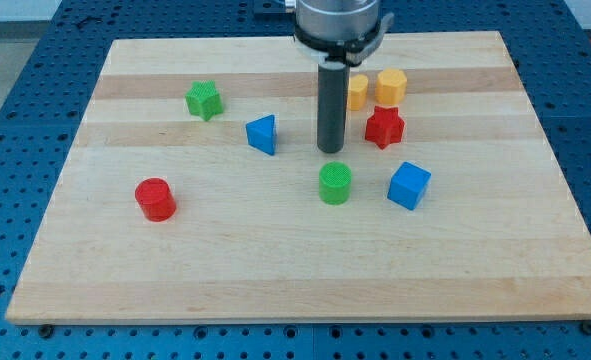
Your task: Push the blue triangle a bit up
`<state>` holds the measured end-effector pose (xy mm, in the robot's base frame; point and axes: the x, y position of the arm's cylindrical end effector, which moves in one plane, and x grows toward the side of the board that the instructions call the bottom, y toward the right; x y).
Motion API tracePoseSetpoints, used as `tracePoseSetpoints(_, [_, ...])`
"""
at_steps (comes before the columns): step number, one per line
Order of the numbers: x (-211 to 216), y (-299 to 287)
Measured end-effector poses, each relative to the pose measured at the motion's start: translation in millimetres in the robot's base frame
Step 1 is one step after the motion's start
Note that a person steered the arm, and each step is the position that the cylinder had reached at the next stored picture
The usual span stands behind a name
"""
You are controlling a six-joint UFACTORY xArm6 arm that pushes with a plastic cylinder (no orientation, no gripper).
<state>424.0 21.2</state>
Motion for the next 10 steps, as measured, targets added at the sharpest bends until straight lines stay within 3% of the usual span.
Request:
tracePoseSetpoints(2, [29.0, -80.0])
tracePoseSetpoints(3, [-0.3, -100.7])
tracePoseSetpoints(5, [-17.9, -45.9])
tracePoseSetpoints(7, [-15.0, -38.8])
tracePoseSetpoints(10, [-49.6, -38.9])
